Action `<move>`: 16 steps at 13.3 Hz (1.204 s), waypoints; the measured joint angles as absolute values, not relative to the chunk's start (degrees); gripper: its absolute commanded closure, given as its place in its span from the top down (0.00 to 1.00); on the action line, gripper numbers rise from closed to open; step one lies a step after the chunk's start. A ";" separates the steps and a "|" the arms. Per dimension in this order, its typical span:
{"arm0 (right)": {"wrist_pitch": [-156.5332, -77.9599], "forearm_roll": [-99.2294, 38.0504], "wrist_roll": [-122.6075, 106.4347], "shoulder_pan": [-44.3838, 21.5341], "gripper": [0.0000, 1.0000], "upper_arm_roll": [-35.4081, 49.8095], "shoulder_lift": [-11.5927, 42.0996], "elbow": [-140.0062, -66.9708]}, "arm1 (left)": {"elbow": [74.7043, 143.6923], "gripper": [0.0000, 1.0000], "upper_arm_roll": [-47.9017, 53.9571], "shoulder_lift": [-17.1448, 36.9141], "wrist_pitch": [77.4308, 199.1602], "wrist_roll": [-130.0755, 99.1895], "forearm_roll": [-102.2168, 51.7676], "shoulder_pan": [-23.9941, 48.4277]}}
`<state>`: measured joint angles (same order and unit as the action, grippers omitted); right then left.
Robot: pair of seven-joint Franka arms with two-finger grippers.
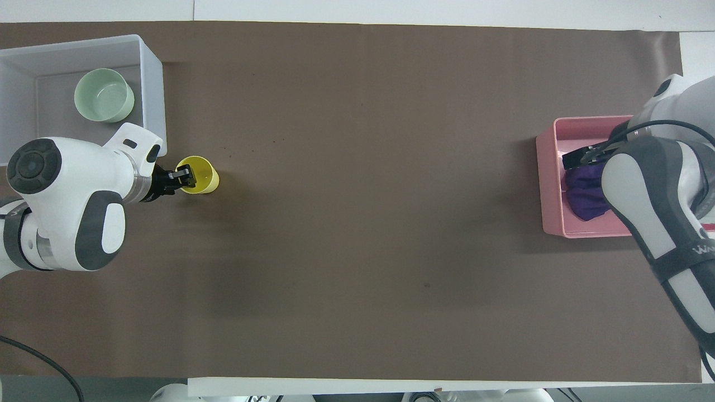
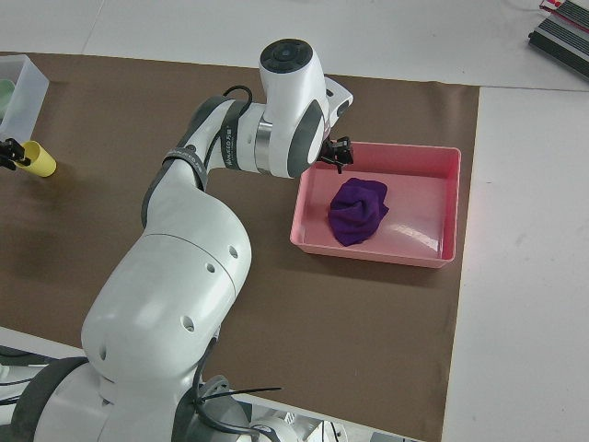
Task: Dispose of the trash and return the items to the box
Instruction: 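Lower the yellow cup into the clear box with the left gripper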
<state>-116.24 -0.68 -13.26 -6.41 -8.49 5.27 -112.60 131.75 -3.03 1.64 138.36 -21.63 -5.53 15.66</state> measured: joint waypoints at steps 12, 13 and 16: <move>-81.68 -0.78 -12.13 -6.37 1.00 -9.27 -1.09 -93.49 | 98.07 0.00 -4.02 7.63 113.15 -20.51 -2.94 4.46; -80.20 -0.78 -12.13 -6.38 1.00 -9.27 -2.36 -93.50 | 96.28 0.00 -4.07 11.18 115.36 -19.41 -2.91 2.02; -77.49 -0.78 -12.13 -6.42 1.00 -9.16 -4.42 -93.70 | 95.17 0.00 -4.04 20.75 126.37 -18.42 -2.91 -0.54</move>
<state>-77.49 -0.78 -12.13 -6.42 -9.16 -4.42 -93.70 95.17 -4.04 20.75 126.37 -18.42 -2.91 -0.54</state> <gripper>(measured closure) 0.000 0.974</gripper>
